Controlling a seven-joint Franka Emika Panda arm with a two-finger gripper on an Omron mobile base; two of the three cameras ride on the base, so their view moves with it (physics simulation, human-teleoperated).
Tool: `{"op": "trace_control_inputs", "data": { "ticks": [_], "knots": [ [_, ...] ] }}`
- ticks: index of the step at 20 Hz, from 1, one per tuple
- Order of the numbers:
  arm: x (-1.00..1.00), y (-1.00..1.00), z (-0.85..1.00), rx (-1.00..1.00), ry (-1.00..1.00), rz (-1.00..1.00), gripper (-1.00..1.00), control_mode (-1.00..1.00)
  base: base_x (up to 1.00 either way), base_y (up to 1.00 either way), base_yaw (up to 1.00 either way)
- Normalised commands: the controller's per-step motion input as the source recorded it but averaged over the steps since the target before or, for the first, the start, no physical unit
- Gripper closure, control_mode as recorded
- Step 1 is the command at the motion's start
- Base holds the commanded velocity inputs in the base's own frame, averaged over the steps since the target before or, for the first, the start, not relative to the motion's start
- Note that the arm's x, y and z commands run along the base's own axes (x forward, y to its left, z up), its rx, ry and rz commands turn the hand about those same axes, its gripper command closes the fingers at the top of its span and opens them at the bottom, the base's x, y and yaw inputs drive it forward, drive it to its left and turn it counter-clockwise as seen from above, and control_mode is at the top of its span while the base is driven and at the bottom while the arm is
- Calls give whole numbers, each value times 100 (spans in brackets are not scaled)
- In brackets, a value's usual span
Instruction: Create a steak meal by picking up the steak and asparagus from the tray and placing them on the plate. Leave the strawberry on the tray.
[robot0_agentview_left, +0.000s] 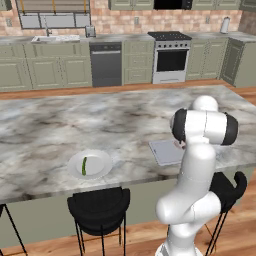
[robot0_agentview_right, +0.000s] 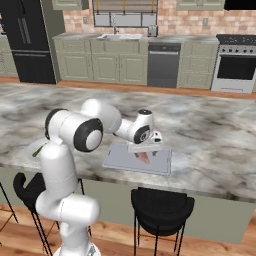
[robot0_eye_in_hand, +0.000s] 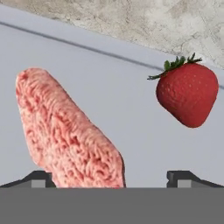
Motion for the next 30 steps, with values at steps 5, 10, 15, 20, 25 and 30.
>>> {"op": "trace_control_inputs", "data": {
  "ticks": [5, 10, 15, 20, 25, 30],
  "knots": [
    [7, 0, -39, 0, 0, 0, -100, -100, 0, 0, 0],
    [-17, 24, -38, 0, 1, 0, -100, -100, 0, 0, 0],
    [-32, 44, -27, 0, 0, 0, -100, -100, 0, 0, 0],
    [-3, 21, -42, 0, 0, 0, -100, -100, 0, 0, 0],
    [0, 6, -36, 0, 0, 0, 100, -100, 0, 0, 0],
    [0, 0, 0, 0, 0, 1, 100, -100, 0, 0, 0]
  ]
}}
